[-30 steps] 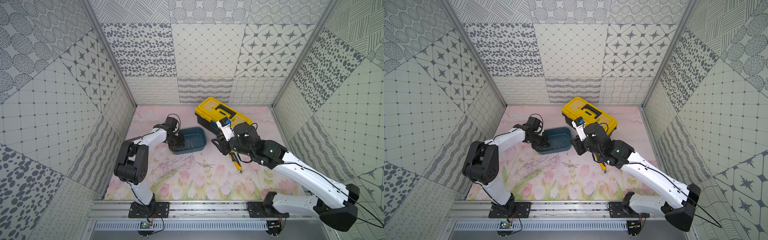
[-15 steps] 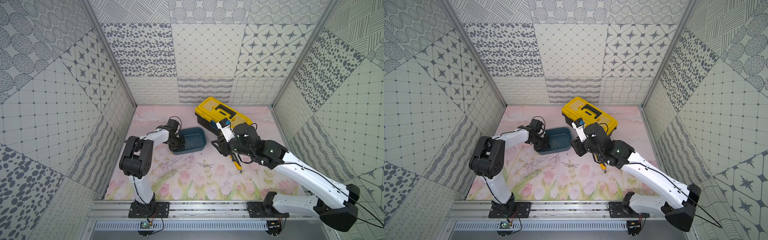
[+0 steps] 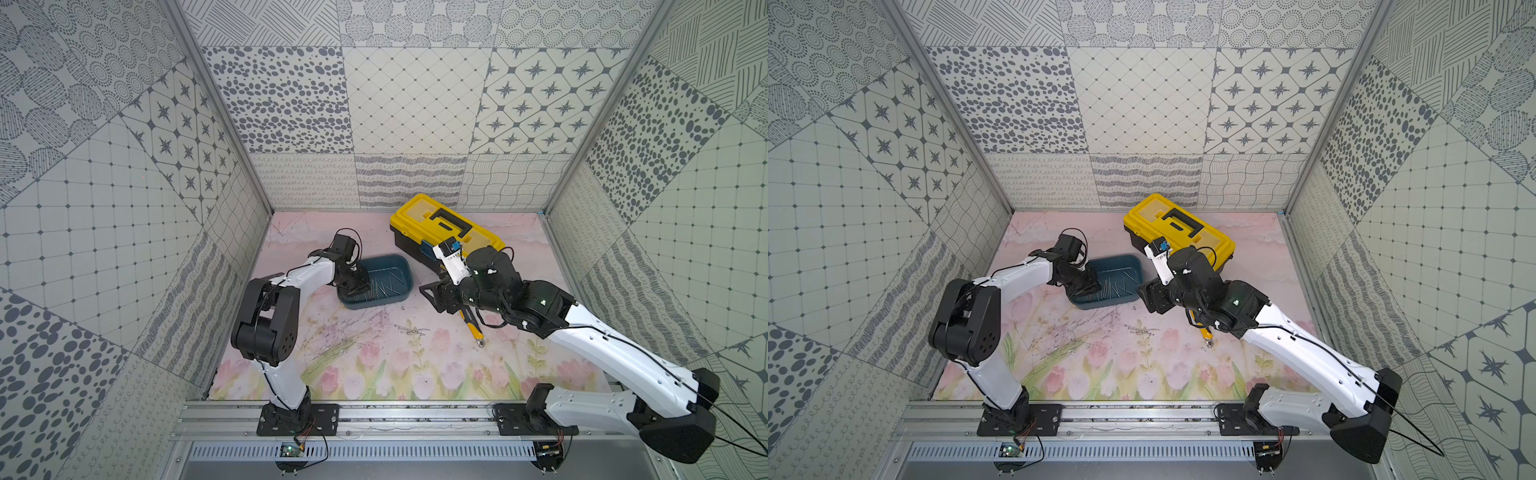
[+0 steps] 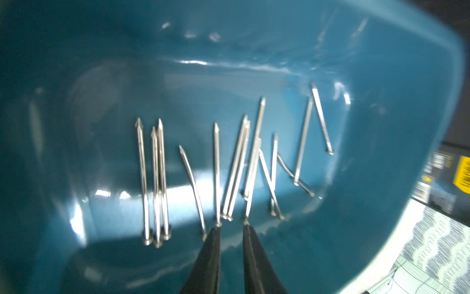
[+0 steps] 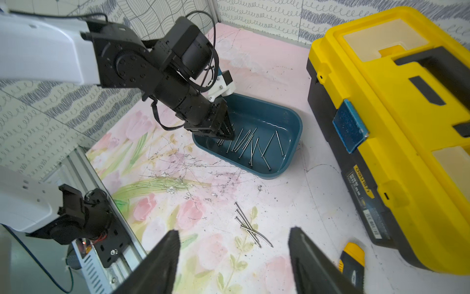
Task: Put the nails on the desktop into the storage box
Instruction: Place the nail in the storage box, then pick up the nail from the center of the board.
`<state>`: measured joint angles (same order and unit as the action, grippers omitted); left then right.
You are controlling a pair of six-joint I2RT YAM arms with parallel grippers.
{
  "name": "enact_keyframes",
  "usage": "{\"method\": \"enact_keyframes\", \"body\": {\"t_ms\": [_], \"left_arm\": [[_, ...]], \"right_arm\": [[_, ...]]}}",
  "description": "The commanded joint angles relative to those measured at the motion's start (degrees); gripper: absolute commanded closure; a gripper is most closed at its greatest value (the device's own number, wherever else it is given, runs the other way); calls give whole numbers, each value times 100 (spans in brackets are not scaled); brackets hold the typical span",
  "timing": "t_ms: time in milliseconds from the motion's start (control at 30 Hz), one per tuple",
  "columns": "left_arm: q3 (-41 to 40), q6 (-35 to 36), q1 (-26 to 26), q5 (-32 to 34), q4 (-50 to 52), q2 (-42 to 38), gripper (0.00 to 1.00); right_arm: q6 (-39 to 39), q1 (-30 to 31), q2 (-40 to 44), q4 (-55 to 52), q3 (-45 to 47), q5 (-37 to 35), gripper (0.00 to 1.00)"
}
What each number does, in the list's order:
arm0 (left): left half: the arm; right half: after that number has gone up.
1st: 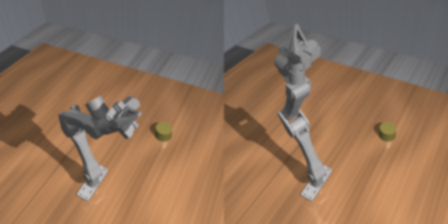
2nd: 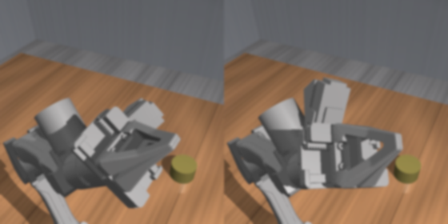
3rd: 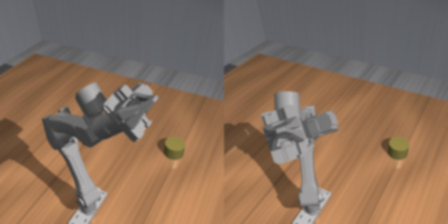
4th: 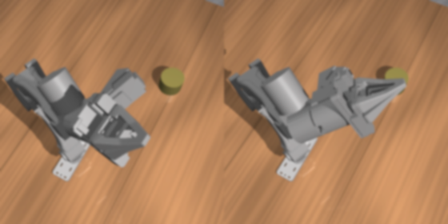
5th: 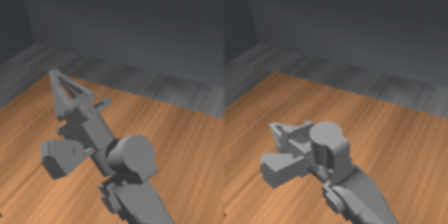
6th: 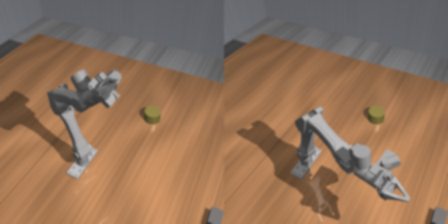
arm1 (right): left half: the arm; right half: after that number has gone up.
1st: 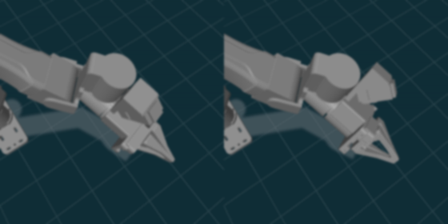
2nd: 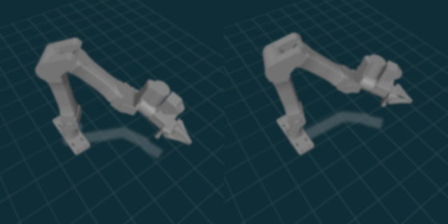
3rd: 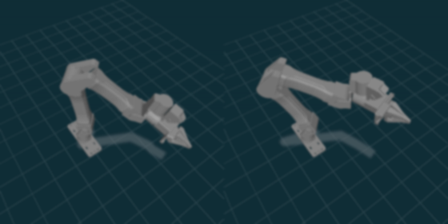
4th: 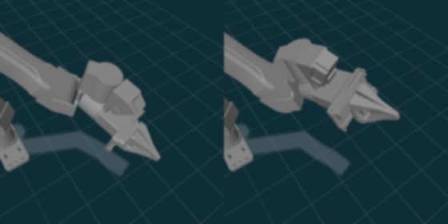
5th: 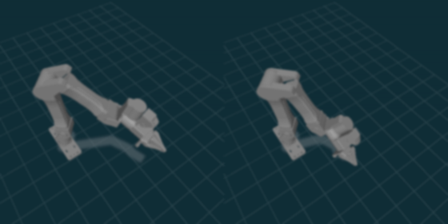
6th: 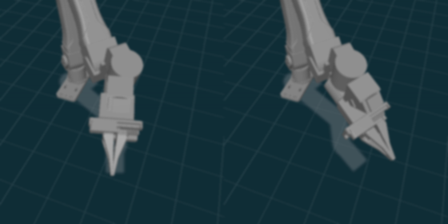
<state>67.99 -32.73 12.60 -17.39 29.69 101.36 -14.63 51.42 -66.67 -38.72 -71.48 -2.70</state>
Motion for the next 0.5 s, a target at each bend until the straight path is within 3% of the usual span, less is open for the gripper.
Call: {"method": "enact_keyframes", "body": {"t_ms": [0,67,300,467], "left_arm": [[230,38,-9,-78,584,-544,76],[297,37,-1,-107,739,-879,69],[304,503,119,-66,1570,-2108,48],[-105,1107,375,-124,1986,-3111,27]], "right_arm": [[-162,25,188,93,90,118,12],[-240,20,210,129,117,171,3],[-1584,-278,282,132,422,667,3],[-2628,-427,159,-318,487,512,3]]}}
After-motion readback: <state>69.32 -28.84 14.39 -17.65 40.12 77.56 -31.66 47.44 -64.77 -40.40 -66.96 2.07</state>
